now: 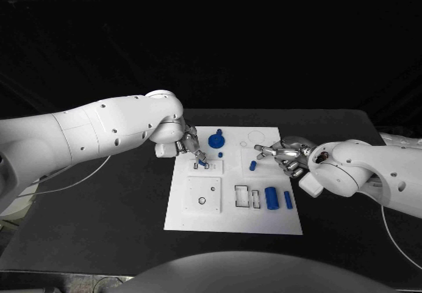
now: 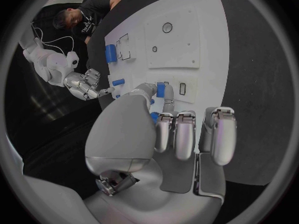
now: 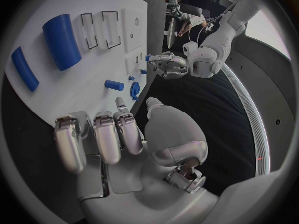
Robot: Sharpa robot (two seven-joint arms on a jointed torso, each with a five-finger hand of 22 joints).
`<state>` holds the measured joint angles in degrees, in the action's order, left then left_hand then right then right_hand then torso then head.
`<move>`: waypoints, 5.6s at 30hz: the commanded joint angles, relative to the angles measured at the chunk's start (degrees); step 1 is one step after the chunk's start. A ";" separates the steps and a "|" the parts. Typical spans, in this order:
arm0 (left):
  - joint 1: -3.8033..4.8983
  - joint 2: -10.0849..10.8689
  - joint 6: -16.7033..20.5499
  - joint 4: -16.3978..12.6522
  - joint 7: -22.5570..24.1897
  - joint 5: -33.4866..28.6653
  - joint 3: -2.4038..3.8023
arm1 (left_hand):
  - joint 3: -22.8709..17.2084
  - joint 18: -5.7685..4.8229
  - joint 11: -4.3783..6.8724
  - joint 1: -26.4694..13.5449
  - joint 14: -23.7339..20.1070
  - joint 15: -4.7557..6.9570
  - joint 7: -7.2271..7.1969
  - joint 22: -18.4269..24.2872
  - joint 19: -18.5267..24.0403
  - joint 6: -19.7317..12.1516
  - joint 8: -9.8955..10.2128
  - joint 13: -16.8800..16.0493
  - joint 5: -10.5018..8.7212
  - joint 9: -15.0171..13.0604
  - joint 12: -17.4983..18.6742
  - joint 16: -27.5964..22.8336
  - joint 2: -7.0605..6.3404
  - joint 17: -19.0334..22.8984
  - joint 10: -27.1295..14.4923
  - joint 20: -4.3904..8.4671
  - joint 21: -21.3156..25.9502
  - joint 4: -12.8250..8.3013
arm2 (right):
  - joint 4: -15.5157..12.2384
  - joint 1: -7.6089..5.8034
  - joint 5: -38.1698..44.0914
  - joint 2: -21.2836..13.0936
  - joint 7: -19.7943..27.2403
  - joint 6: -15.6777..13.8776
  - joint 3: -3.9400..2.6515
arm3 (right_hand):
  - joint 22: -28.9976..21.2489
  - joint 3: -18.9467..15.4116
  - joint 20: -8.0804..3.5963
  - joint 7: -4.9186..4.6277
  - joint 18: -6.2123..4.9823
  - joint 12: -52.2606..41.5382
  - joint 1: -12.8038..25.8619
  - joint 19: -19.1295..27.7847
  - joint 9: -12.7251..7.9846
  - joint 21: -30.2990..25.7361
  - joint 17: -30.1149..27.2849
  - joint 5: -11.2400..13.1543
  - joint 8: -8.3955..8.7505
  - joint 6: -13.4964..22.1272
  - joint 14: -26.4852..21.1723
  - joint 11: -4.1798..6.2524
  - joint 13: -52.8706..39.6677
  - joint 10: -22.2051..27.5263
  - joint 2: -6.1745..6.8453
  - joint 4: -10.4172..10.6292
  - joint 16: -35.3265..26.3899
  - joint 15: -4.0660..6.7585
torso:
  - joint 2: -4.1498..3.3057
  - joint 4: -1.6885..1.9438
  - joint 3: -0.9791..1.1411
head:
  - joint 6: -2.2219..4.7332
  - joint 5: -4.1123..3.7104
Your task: Assemble the parts on the task board
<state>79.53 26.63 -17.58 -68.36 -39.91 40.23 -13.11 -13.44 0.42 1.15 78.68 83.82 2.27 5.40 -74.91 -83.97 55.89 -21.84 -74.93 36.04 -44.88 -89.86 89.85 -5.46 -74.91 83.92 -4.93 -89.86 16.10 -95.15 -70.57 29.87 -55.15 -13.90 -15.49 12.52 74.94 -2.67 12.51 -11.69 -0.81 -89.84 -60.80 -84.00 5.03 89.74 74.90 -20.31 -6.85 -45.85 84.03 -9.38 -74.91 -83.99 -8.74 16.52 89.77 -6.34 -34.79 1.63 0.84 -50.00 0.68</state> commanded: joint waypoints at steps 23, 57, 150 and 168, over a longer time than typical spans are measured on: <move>0.11 -1.49 1.75 0.88 -6.53 -0.07 0.00 | 0.66 -0.42 0.80 0.74 6.18 0.50 -4.32 -15.09 -6.03 6.05 -0.10 -15.07 -1.14 0.03 -0.14 0.15 -0.21 -15.09 6.08 0.58 -0.14 0.19 | -0.04 0.05 0.19 0.02 0.03 0.57 0.01 | 15.06 -0.24 0.27 -1.91 0.81 -0.16 -0.81 -6.00 0.09 0.26 15.10 -0.37 -0.31 0.44 5.97 -0.34 -15.09 -6.01 -0.05 -0.06 0.23 -0.28 | -0.05 -0.01 0.00 | 0.00 0.17; -0.02 -2.06 -1.25 0.41 -8.28 8.95 -0.31 | 1.65 -0.42 1.01 -0.60 6.18 1.21 -4.58 -15.09 -6.03 7.36 1.07 -15.07 -4.62 0.05 -0.14 0.15 -0.27 -15.09 6.08 0.81 -0.14 0.50 | -0.05 0.05 0.18 0.07 0.13 0.52 0.01 | 15.06 -0.29 0.27 -1.90 0.81 -0.16 -0.98 -6.00 0.10 0.26 15.10 -0.49 -0.36 0.44 5.97 -0.34 -15.09 -6.01 -0.07 -0.07 0.23 -0.28 | -0.03 0.00 -0.04 | 0.00 0.85; -1.61 -3.81 0.50 2.84 -7.41 5.12 -0.48 | 0.07 -0.42 1.00 -0.65 6.18 1.10 -4.49 -15.09 -6.03 7.45 2.06 -15.07 -5.25 -0.19 -0.14 0.15 2.15 -15.09 6.08 1.08 -0.14 0.37 | -0.11 0.05 0.20 0.34 0.23 0.55 0.00 | 15.06 -0.35 0.28 -1.90 0.81 -0.16 -1.35 -6.00 0.11 0.26 15.10 -0.80 -0.44 0.49 5.97 -0.33 -15.09 -6.01 -0.15 -0.11 0.23 -0.28 | 0.00 -0.07 -0.03 | 0.00 0.74; -1.76 -4.58 -0.01 3.62 -7.04 5.02 -0.48 | -0.17 -0.42 0.94 -0.50 6.18 1.06 -4.42 -15.09 -6.03 7.31 2.21 -15.07 -5.53 -0.25 -0.14 0.15 2.30 -15.09 6.08 1.08 -0.14 0.38 | -0.20 0.04 0.20 0.31 0.22 0.53 0.00 | 15.06 -0.35 0.28 -1.90 0.81 -0.16 -1.35 -6.00 0.11 0.26 15.10 -0.80 -0.44 0.49 5.97 -0.33 -15.09 -6.01 -0.15 -0.11 0.23 -0.28 | -0.05 -0.06 -0.03 | 0.00 0.71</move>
<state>77.82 22.26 -16.88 -64.78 -40.01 45.60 -13.61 -13.26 0.43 1.51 78.18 84.05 3.29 5.18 -74.90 -83.97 58.54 -19.48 -74.93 30.43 -45.05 -89.86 89.85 -3.69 -74.94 84.15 -4.11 -89.86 16.52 -95.26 -70.56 29.87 -54.86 -13.89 -15.50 12.53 74.95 -2.67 12.51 -11.69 -0.81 -89.84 -61.48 -84.00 5.08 89.74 74.95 -20.75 -7.07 -45.85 84.03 -9.38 -74.94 -83.99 -8.95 16.52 89.77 -6.34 -34.84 1.60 0.82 -50.00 1.38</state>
